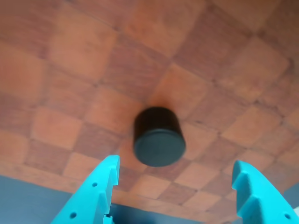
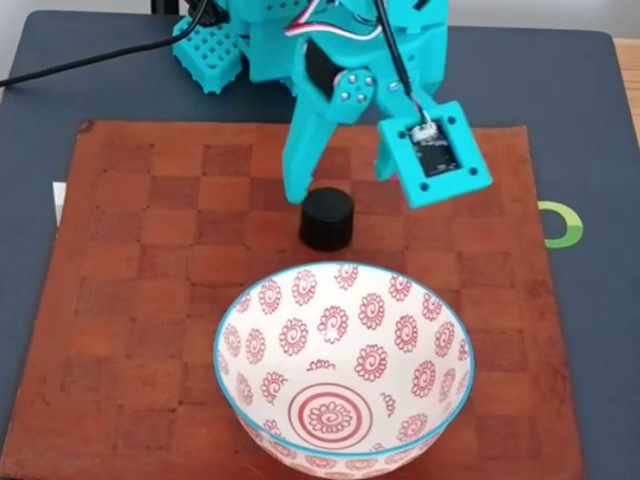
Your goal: Grasp a black cylinder and put it in a bowl.
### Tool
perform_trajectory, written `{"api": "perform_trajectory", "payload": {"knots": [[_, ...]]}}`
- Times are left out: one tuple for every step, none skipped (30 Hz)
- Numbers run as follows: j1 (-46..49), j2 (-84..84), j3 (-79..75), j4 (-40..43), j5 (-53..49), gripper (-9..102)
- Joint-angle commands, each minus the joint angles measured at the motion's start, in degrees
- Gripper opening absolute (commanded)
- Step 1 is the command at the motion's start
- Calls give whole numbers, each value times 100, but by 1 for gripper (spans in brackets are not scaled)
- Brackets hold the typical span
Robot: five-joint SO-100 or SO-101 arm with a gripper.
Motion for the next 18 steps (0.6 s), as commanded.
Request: {"api": "perform_trajectory", "payload": {"knots": [[-88, -44, -176, -44, 0, 30], [-114, -79, -167, -44, 0, 30], [-114, -105, -167, -44, 0, 30], [-114, -132, -158, -53, 0, 30], [-123, -167, -158, -53, 9, 30], [-123, -202, -158, -53, 9, 30], [-132, -246, -158, -53, 9, 30], [-132, -290, -158, -53, 9, 30], [-141, -325, -158, -53, 9, 30], [-167, -360, -158, -53, 18, 30], [-176, -404, -158, -62, 26, 30], [-185, -439, -158, -132, 26, 30], [-185, -475, -149, -202, 26, 30], [-185, -519, -149, -255, 26, 30], [-185, -562, -149, -281, 26, 30], [-185, -615, -149, -290, 26, 30], [-185, -659, -149, -290, 26, 30], [-185, -703, -149, -290, 26, 30]]}}
